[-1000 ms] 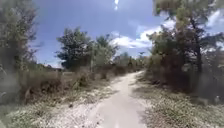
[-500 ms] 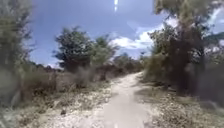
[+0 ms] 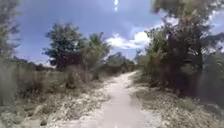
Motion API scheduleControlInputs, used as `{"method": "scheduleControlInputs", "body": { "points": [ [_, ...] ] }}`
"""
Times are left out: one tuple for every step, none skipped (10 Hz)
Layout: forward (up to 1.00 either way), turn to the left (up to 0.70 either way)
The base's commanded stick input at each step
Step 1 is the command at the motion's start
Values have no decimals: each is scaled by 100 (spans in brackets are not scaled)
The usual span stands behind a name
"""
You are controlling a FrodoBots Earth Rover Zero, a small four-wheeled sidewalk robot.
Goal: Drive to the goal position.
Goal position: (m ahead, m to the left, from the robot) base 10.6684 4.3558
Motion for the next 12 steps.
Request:
{"method": "scheduleControlInputs", "body": {
  "points": [
    [50, 0],
    [50, 0],
    [50, 0],
    [50, 0],
    [50, 0],
    [50, 0],
    [50, 0],
    [50, 0],
    [50, 0],
    [50, 0],
    [50, 0],
    [50, 0]
  ]
}}
